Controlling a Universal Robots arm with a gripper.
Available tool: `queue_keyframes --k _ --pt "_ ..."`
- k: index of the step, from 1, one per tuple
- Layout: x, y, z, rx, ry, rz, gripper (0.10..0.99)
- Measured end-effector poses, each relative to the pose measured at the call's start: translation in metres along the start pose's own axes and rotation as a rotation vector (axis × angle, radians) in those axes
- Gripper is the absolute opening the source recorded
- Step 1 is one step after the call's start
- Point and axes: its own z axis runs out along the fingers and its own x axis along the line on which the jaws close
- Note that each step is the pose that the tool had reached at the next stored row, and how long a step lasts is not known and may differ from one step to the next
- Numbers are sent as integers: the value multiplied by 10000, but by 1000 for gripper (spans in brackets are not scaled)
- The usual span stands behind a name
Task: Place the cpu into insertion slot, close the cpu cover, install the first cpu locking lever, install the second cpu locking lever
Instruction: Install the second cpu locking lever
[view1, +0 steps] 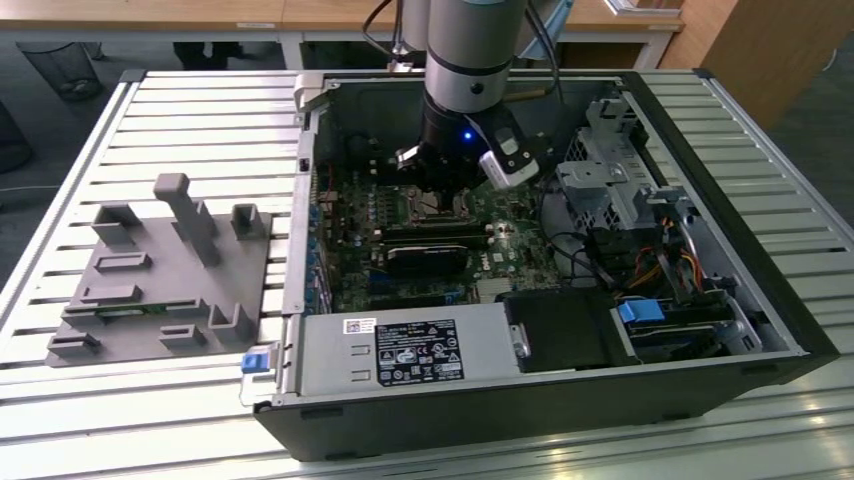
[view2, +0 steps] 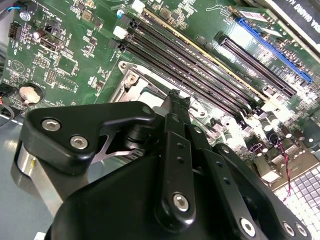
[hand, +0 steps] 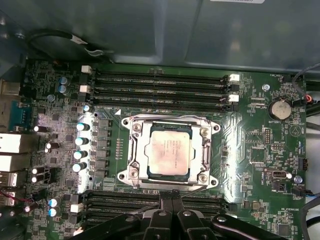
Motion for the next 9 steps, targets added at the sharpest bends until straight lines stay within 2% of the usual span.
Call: queue_keyframes --k 9 --pt "14 -16 6 -1 -1 -1 106"
